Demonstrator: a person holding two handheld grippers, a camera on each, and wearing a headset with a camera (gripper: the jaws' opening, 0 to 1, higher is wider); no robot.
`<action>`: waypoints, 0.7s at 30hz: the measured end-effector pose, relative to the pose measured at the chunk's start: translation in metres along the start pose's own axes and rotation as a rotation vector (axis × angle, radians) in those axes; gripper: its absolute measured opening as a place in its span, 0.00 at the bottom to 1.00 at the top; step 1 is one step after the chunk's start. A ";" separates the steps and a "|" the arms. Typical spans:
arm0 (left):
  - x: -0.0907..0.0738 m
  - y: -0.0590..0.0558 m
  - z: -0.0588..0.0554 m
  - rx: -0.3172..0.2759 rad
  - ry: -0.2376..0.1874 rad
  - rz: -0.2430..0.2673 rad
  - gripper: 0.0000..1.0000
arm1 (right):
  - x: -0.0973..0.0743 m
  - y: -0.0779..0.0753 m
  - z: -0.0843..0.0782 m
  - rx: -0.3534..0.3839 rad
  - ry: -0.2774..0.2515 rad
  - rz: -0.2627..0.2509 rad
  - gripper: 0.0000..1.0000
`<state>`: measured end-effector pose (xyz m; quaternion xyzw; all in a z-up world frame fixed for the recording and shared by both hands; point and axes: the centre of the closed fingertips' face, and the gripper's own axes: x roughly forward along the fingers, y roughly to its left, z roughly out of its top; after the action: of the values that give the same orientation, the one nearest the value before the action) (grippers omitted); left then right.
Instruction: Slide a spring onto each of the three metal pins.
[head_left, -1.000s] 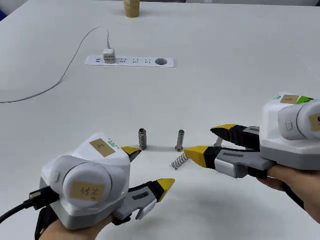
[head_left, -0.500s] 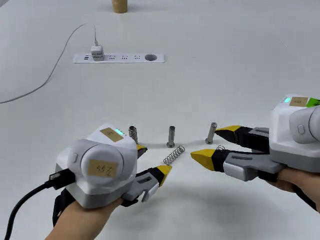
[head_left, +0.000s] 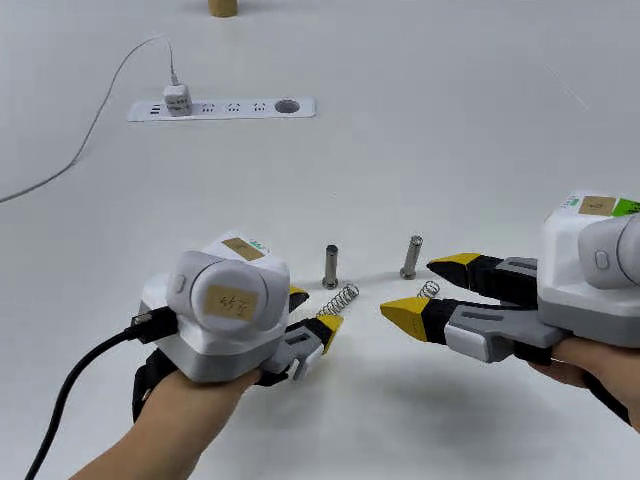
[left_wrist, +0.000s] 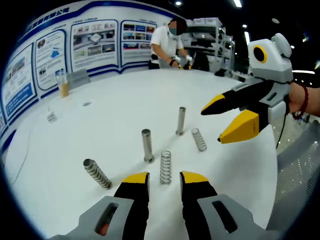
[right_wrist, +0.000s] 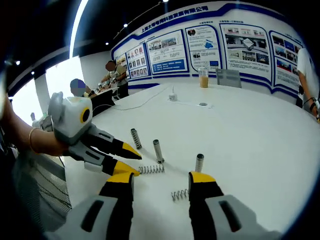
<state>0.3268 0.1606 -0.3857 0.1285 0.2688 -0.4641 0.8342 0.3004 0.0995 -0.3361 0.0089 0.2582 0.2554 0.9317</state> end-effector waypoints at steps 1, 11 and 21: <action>0.001 0.000 -0.001 0.004 0.004 0.000 0.24 | 0.000 0.000 0.000 0.010 -0.003 -0.001 0.45; 0.012 -0.003 -0.006 0.015 0.041 -0.007 0.19 | 0.000 0.000 -0.004 0.034 -0.002 -0.003 0.44; 0.018 -0.002 -0.008 0.038 0.063 -0.014 0.15 | 0.000 -0.003 -0.006 0.041 0.000 -0.008 0.44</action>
<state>0.3298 0.1502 -0.4019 0.1569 0.2872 -0.4706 0.8194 0.2984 0.0963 -0.3420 0.0270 0.2636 0.2465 0.9322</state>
